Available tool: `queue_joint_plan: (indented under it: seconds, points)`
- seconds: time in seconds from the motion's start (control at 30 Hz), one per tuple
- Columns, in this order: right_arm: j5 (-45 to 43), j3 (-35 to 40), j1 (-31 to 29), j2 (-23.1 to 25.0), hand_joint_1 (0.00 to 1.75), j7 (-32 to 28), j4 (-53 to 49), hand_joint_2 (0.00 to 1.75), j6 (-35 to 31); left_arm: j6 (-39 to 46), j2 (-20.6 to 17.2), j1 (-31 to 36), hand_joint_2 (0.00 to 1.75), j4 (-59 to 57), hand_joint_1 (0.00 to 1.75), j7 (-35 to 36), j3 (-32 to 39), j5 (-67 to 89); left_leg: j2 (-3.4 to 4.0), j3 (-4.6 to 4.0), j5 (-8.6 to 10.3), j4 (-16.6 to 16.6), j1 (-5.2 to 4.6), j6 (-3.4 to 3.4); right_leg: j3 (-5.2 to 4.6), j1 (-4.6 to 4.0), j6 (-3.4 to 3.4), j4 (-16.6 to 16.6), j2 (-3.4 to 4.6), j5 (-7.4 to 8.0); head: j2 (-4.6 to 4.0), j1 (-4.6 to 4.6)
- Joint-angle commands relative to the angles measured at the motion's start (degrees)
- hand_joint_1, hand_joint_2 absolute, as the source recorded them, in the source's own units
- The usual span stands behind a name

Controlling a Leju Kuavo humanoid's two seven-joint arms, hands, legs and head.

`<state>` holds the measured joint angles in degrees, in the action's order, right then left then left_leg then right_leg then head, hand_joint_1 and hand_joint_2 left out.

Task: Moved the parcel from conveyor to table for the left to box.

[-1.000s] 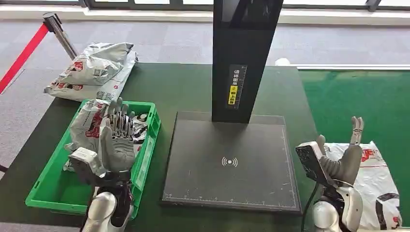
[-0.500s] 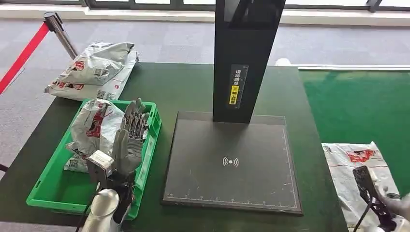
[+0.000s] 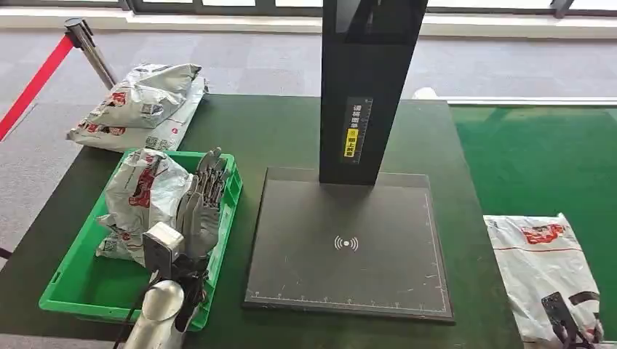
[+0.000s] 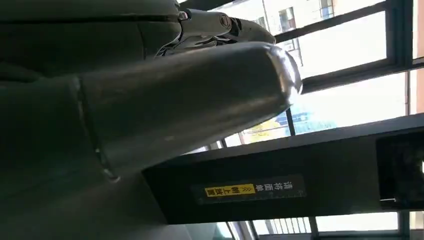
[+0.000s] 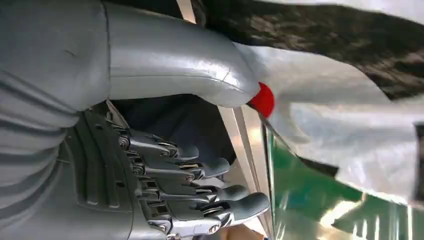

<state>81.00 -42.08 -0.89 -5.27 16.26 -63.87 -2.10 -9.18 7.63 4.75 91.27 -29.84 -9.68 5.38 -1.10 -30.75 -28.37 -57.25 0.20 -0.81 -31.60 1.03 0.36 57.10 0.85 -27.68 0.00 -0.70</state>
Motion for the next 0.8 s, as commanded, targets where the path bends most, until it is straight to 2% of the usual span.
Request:
queue_joint_plan:
  seconds: [0.03, 0.1, 0.2, 0.23, 0.3, 0.43, 0.6, 0.63, 0.67, 0.7, 0.77, 0.8]
  points:
    - [2.8, -0.4, -3.4, 1.5, 0.00, -2.9, 6.0, 1.75, -3.1, 1.5, -1.4, -0.7, 0.00, -0.4, 0.00, 0.4, -0.4, 2.0, 0.22, 0.04, 0.06, 0.1, 0.09, -0.01, 0.04, -0.11, -0.06, -0.2, 0.06, 0.14, 0.00, 0.00]
    - [3.0, 4.2, -6.3, 1.7, 0.00, -4.3, 7.8, 1.75, -7.5, 2.4, -1.3, -1.4, 0.00, 0.9, 0.00, 1.0, 0.2, 2.7, 0.34, 0.01, 0.06, 0.1, 0.08, -0.01, -0.03, -0.10, -0.07, -0.1, 0.16, 0.17, 0.00, 0.00]
    - [3.3, 6.2, -7.9, 2.0, 0.00, -2.5, 9.0, 1.75, -8.1, 2.3, -1.3, -1.6, 0.00, 1.3, 0.00, 1.0, 0.3, 2.7, 0.59, -0.05, 0.04, 0.1, 0.09, -0.02, -0.09, -0.10, -0.07, -0.1, 0.43, 0.23, 0.00, 0.00]
    - [3.0, 6.8, -8.1, 1.8, 0.00, -3.1, 9.3, 1.75, -8.9, 2.4, -1.3, -1.6, 0.00, 1.2, 0.00, 1.1, 0.3, 2.8, 0.35, -0.09, 0.02, 0.0, 0.09, -0.02, -0.04, -0.10, -0.05, -0.1, 0.24, 0.15, 0.00, 0.00]
    - [3.8, 10.1, -11.3, 2.8, 0.00, -4.6, 10.9, 1.75, -11.7, 2.9, -1.1, -1.7, 0.00, 1.3, 0.00, 1.2, 0.5, 3.1, 0.35, 0.00, 0.03, 0.0, 0.06, -0.02, -0.03, -0.09, -0.03, 0.0, 0.20, 0.13, 0.00, 0.00]
    - [4.8, 15.5, -14.3, 4.2, 0.00, -4.5, 12.9, 1.75, -14.0, 3.4, -0.9, 0.2, 0.00, -0.9, 0.00, 1.5, 0.7, 3.1, 0.69, -0.06, 0.12, 0.1, 0.12, -0.02, -0.14, -0.13, -0.03, -0.1, 0.50, 0.31, 0.00, 0.00]
    - [3.6, 18.8, -16.4, 4.7, 0.02, -6.1, 18.8, 1.75, -15.8, 4.3, -0.3, 2.2, 0.00, -2.9, 0.00, 2.0, 0.6, 3.3, 0.38, -0.01, 0.24, 0.1, 0.12, -0.03, -0.03, -0.16, -0.05, -0.1, 0.19, 0.30, 0.00, 0.00]
    - [3.6, 19.3, -16.9, 4.7, 0.05, -6.0, 20.1, 1.75, -15.2, 4.5, -0.3, 2.2, 0.00, -3.0, 0.00, 2.0, 0.5, 3.4, 0.29, -0.01, 0.21, 0.1, 0.11, 0.00, -0.03, -0.15, -0.04, -0.1, 0.15, 0.24, 0.00, 0.00]
    - [3.6, 19.6, -17.3, 4.7, 0.26, -6.0, 21.0, 1.75, -14.7, 4.5, -0.3, 2.2, 0.00, -3.0, 0.00, 2.0, 0.4, 3.5, 0.32, -0.03, 0.27, 0.1, 0.11, 0.02, -0.04, -0.15, -0.05, -0.1, 0.13, 0.29, 0.00, 0.00]
    - [3.7, 20.2, -18.2, 4.5, 0.38, -5.5, 23.7, 1.75, -12.8, 4.5, -0.5, 2.2, 0.00, -3.0, 0.00, 2.0, 0.1, 3.5, 0.28, -0.01, 0.20, 0.0, 0.08, 0.03, -0.02, -0.11, -0.02, 0.0, 0.15, 0.20, 0.00, 0.00]
    - [3.3, 20.5, -18.2, 3.6, 0.42, -3.2, 27.2, 1.75, -8.5, 4.3, -0.8, 2.8, 0.00, -4.0, 0.00, 2.1, -0.6, 3.5, 0.38, -0.03, 0.25, 0.1, 0.12, 0.03, -0.04, -0.15, -0.05, -0.1, 0.19, 0.29, 0.00, 0.00]
    - [3.0, 20.7, -17.8, 2.9, 0.49, -2.5, 28.8, 1.75, -6.2, 4.3, -0.9, 3.1, 0.00, -4.5, 0.00, 2.1, -0.8, 3.5, 0.21, 0.01, 0.20, 0.0, 0.10, 0.04, 0.04, -0.11, -0.03, 0.0, 0.08, 0.18, 0.00, -0.02]
